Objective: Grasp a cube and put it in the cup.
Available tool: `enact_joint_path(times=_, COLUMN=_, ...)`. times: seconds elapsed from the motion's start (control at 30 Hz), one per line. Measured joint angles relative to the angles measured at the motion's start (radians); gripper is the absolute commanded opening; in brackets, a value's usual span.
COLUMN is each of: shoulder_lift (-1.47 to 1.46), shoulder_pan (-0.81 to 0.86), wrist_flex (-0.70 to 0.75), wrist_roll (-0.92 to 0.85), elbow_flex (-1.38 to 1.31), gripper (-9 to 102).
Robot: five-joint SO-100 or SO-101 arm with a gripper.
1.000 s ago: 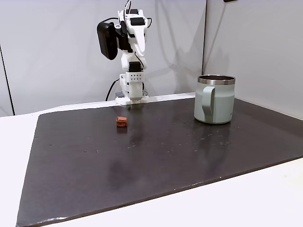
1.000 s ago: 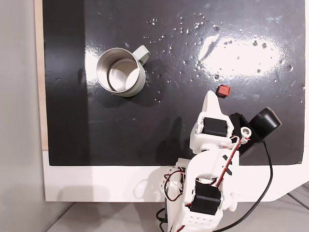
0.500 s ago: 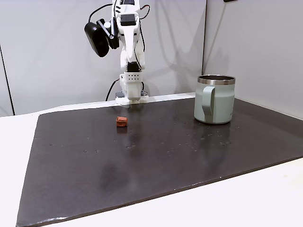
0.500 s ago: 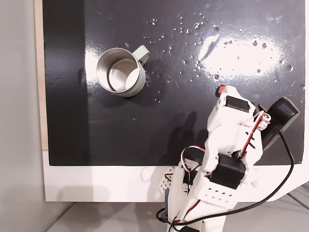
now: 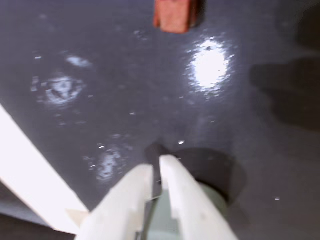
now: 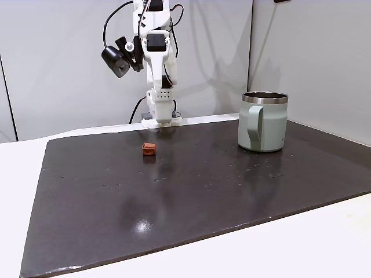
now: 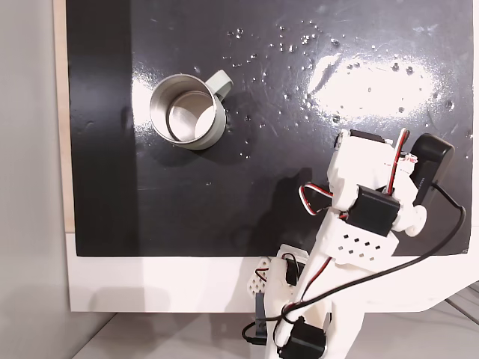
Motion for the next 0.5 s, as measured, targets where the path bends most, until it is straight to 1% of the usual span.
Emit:
enact_joint_path(times=0.37, shoulder_lift=-0.064, shoulder_pan=0.006, wrist_flex=0.034, wrist_roll=-0.081, elbow_flex=-0.041, gripper=1)
enact_joint_path(times=0.43, shoulder_lift=-0.074, shoulder_pan=0.005, wrist_flex=0.043, wrist_roll=-0.092, elbow_flex=-0.043, gripper=7)
enact_joint_path(times=0.5, shoulder_lift=-0.080, shoulder_pan=0.005, wrist_flex=0.052, wrist_roll=-0.094, elbow_flex=-0.043, gripper=19)
